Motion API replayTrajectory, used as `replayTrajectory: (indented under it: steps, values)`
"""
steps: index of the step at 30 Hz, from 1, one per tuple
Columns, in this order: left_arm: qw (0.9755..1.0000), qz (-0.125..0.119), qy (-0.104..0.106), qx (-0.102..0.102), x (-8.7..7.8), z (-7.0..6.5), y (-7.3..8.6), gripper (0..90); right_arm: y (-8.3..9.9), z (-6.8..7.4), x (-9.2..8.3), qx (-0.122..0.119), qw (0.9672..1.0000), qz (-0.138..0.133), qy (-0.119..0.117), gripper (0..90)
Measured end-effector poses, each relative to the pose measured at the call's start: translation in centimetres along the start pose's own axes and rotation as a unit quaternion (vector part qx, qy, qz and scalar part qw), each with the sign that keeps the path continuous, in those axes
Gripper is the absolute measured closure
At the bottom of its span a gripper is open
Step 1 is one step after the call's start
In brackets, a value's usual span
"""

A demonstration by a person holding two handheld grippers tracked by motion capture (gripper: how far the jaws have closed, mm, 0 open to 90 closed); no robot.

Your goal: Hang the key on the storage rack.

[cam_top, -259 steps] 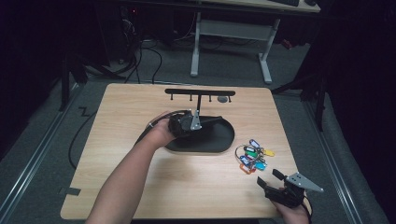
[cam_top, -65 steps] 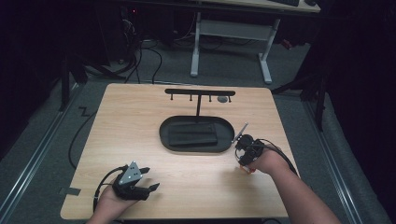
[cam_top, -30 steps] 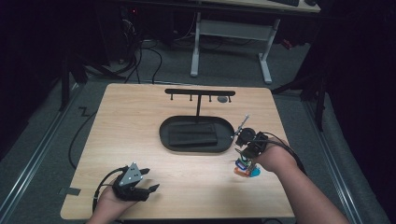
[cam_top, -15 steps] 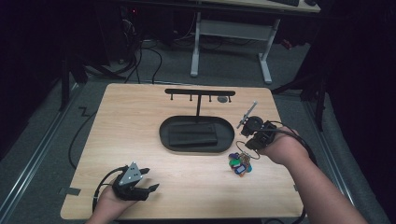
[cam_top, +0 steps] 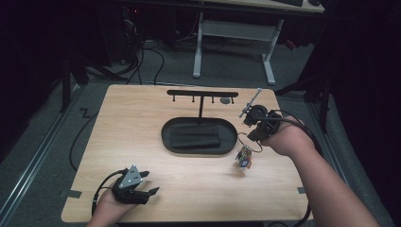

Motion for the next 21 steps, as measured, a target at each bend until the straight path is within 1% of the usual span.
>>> replayTrajectory:
  steps: [2, 4, 5, 6, 11, 12, 15, 18, 20, 21]
  values:
    - [1.0, 0.003, -0.001, 0.004, -0.1, -0.1, 0.2, 30.8, -0.4, -0.2, -0.2, -0.002, 1.0, 0.001, 0.002, 88.1]
    - [1.0, 0.003, -0.002, 0.004, -0.2, -0.1, 0.2, 30.8, -0.6, -0.2, -0.3, 0.001, 1.0, 0.003, 0.003, 88.1]
    - [1.0, 0.001, -0.002, 0.003, -0.2, -0.1, 0.1, 30.8, -1.2, -0.4, -0.5, -0.002, 1.0, -0.003, 0.004, 88.1]
    - [1.0, 0.0, -0.003, 0.003, -0.3, -0.2, 0.1, 30.8, -1.2, -0.4, -0.5, -0.002, 1.0, -0.003, 0.004, 88.1]
    - [1.0, 0.0, -0.005, 0.001, -0.6, -0.1, 0.4, 29.5, -2.4, -0.8, -0.7, -0.006, 0.9999, -0.007, 0.006, 88.1]
    - [1.0, -0.005, -0.006, 0.0, -0.6, -0.1, 0.3, 29.3, -2.6, -0.9, -0.7, -0.008, 0.9999, -0.009, 0.006, 88.1]
    - [1.0, -0.007, -0.006, 0.001, -0.6, -0.1, 0.2, 29.3, -2.9, -1.0, -0.7, -0.004, 0.9999, -0.013, 0.006, 88.0]
    - [1.0, -0.002, -0.005, 0.003, -0.6, -0.2, 0.3, 29.3, -3.4, -1.4, -0.6, -0.003, 0.9999, -0.016, 0.005, 88.1]
    - [1.0, -0.001, -0.004, 0.003, -0.5, -0.2, 0.4, 29.3, -3.7, -1.7, -0.6, 0.002, 0.9998, -0.016, 0.009, 88.1]
    - [1.0, -0.001, -0.004, 0.004, -0.5, -0.2, 0.4, 29.3, -4.1, -2.0, -0.6, 0.003, 0.9997, -0.021, 0.009, 88.1]
Point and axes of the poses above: each handheld gripper's, and its own axes: x roughly forward along the jaws, y roughly out of its underside, z roughly to its left, the point moved 9 cm from there along x, roughly forward along the jaws, and after that the axes turned 2 degrees about y, right-handed, at the moved point
